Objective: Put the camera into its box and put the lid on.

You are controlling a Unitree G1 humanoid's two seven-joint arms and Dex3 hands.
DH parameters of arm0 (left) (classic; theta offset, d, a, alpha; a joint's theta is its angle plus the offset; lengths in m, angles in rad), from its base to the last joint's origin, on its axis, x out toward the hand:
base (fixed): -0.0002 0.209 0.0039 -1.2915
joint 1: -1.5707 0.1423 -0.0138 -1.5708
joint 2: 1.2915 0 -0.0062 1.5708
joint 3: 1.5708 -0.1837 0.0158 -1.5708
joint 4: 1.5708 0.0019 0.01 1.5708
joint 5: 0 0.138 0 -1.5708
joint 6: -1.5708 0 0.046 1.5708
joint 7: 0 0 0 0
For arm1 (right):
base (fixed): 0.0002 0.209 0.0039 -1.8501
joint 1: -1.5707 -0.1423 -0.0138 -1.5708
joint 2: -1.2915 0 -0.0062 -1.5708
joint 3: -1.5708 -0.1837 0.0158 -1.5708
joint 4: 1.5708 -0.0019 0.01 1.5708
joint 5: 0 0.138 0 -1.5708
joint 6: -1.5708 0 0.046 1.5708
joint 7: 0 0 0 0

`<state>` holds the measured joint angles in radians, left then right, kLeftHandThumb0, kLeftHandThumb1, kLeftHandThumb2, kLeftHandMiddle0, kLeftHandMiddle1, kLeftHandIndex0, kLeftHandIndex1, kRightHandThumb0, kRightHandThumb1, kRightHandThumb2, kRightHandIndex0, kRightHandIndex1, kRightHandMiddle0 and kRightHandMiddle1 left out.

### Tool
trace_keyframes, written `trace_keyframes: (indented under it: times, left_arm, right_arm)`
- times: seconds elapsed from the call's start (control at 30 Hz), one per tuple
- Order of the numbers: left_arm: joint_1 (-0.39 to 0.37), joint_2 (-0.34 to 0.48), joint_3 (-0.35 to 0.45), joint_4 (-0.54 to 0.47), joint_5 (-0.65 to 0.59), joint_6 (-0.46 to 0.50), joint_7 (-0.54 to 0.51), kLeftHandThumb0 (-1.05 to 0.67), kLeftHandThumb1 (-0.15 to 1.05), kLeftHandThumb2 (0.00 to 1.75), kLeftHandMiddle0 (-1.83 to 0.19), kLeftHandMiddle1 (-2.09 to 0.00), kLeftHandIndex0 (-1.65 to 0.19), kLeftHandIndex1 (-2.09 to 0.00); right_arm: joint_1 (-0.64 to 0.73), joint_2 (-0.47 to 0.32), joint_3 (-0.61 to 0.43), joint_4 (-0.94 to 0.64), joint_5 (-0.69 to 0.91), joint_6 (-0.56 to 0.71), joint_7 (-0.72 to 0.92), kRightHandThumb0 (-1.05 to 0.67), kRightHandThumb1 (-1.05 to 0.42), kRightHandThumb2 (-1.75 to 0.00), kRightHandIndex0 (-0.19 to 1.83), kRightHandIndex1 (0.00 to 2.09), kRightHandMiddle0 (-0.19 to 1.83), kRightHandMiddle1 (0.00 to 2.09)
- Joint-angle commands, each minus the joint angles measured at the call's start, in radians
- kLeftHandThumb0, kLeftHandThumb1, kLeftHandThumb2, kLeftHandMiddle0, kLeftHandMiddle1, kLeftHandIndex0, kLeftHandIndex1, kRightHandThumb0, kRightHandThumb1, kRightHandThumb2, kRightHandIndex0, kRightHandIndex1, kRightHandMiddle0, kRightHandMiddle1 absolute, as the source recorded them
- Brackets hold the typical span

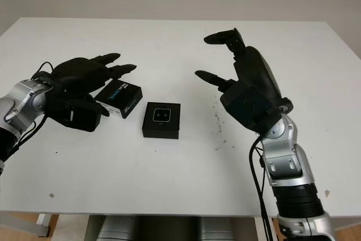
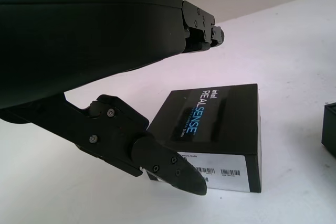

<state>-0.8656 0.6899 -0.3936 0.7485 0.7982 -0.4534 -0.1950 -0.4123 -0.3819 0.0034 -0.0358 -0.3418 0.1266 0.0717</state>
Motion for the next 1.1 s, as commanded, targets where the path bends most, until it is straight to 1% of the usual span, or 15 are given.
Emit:
trace_keyframes:
  times: [0.0, 0.17, 0.37, 0.57, 0.77, 0.87, 1.07]
  left_arm:
    - [-0.033, -0.014, -0.013, 0.030, -0.007, -0.008, 0.011, -0.40, 0.81, 0.06, 0.03, -0.07, -0.11, -0.07]
    - [-0.055, -0.028, -0.022, 0.084, -0.017, -0.026, 0.006, -0.36, 0.81, 0.06, 0.02, -0.07, -0.13, -0.07]
    - [-0.066, -0.060, -0.019, 0.145, -0.067, -0.030, -0.027, -0.35, 0.81, 0.05, 0.02, -0.06, -0.15, -0.06]
    - [-0.065, -0.078, -0.034, 0.147, -0.071, -0.016, -0.057, -0.39, 0.79, 0.05, -0.01, -0.06, -0.17, -0.07]
    - [-0.057, -0.093, -0.031, 0.146, -0.087, -0.002, -0.077, -0.37, 0.81, 0.06, -0.01, -0.06, -0.18, -0.07]
    - [-0.050, -0.097, -0.033, 0.148, -0.092, -0.002, -0.076, -0.36, 0.84, 0.07, -0.05, -0.07, -0.21, -0.07]
    - [-0.037, -0.097, -0.035, 0.154, -0.089, -0.028, -0.032, -0.27, 0.89, 0.07, -0.24, -0.14, -0.34, -0.12]
  right_arm:
    - [0.005, 0.003, -0.004, -0.015, 0.003, 0.004, -0.003, -0.51, -1.03, -0.05, 0.23, 0.05, -0.02, 1.08]
    - [0.010, 0.002, -0.007, -0.019, -0.003, -0.001, -0.009, -0.51, -1.03, -0.05, 0.23, 0.06, 0.00, 1.07]
    - [0.015, 0.004, -0.014, -0.020, 0.009, -0.003, -0.007, -0.52, -1.03, -0.05, 0.23, 0.06, 0.01, 1.06]
    - [0.018, 0.000, -0.013, -0.024, 0.011, -0.003, -0.006, -0.53, -1.03, -0.05, 0.23, 0.06, 0.01, 1.07]
    - [0.022, 0.000, -0.011, -0.034, 0.009, 0.013, 0.001, -0.53, -1.03, -0.05, 0.22, 0.05, 0.00, 1.07]
    - [0.026, 0.001, -0.009, -0.043, 0.005, 0.015, 0.000, -0.52, -1.03, -0.05, 0.23, 0.05, 0.00, 1.07]
    - [0.030, 0.005, -0.010, -0.053, 0.011, 0.028, 0.007, -0.51, -1.03, -0.05, 0.22, 0.05, -0.01, 1.06]
